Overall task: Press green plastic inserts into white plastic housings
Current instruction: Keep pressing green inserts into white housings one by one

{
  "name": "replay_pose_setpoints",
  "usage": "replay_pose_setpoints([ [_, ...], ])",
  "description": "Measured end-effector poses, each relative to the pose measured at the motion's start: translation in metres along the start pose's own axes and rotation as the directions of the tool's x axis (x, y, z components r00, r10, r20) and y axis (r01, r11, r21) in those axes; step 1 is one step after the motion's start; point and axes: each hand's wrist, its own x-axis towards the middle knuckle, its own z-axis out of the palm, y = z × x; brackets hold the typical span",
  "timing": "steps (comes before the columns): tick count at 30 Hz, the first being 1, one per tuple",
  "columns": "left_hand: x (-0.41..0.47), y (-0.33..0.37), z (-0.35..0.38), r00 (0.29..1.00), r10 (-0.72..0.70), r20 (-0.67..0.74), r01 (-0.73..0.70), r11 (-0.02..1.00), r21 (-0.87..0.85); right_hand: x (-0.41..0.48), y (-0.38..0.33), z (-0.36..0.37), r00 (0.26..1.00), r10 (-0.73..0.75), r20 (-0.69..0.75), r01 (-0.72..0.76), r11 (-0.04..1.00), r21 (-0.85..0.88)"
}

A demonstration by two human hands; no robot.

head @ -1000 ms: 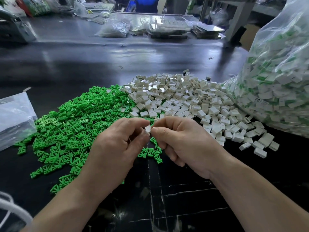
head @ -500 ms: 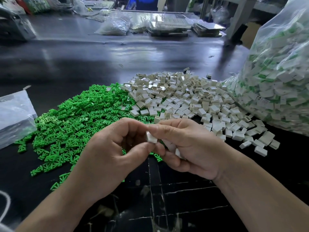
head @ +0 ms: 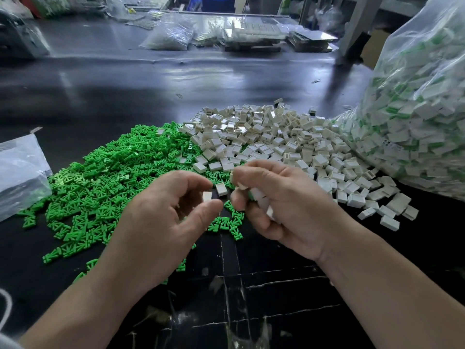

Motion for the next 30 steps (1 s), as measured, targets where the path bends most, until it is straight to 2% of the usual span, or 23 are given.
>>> replay_pose_setpoints([
  [3,0.001,-0.007,0.003,0.992,-0.012,0.126,-0.023,0.961,0.277,0.002,-0.002,-0.004,0.997,-0.012,-0.083,0.016,0.998,0.053],
  [7,0.003,-0.009,0.006,0.970,0.049,0.238,-0.160,0.866,0.474,0.003,0.002,-0.003,0.996,0.036,-0.077,-0.033,0.999,0.038],
  [15,0.006,-0.017,0.008,0.956,0.165,0.241,-0.262,0.850,0.457,0.006,0.005,-0.005,0.991,0.106,-0.084,-0.095,0.987,0.126],
  [20,0.008,-0.016,0.013,0.971,0.147,0.187,-0.219,0.857,0.467,0.009,0.006,-0.006,0.989,0.133,-0.065,-0.120,0.976,0.180],
  [22,0.008,-0.012,0.013,0.996,0.060,0.065,-0.078,0.938,0.339,0.009,0.006,-0.007,0.991,0.127,-0.053,-0.117,0.980,0.162],
  [24,0.008,-0.011,0.011,0.997,-0.070,-0.038,0.073,0.994,0.080,0.008,0.006,-0.006,0.992,0.111,-0.053,-0.105,0.988,0.114],
  [27,0.006,-0.007,0.009,0.980,-0.198,-0.018,0.183,0.934,-0.306,0.007,0.008,-0.004,0.995,0.088,-0.048,-0.086,0.995,0.054],
  [30,0.003,-0.006,0.008,0.974,-0.222,0.051,0.219,0.851,-0.477,0.006,0.008,-0.001,0.996,0.077,-0.037,-0.075,0.996,0.054],
])
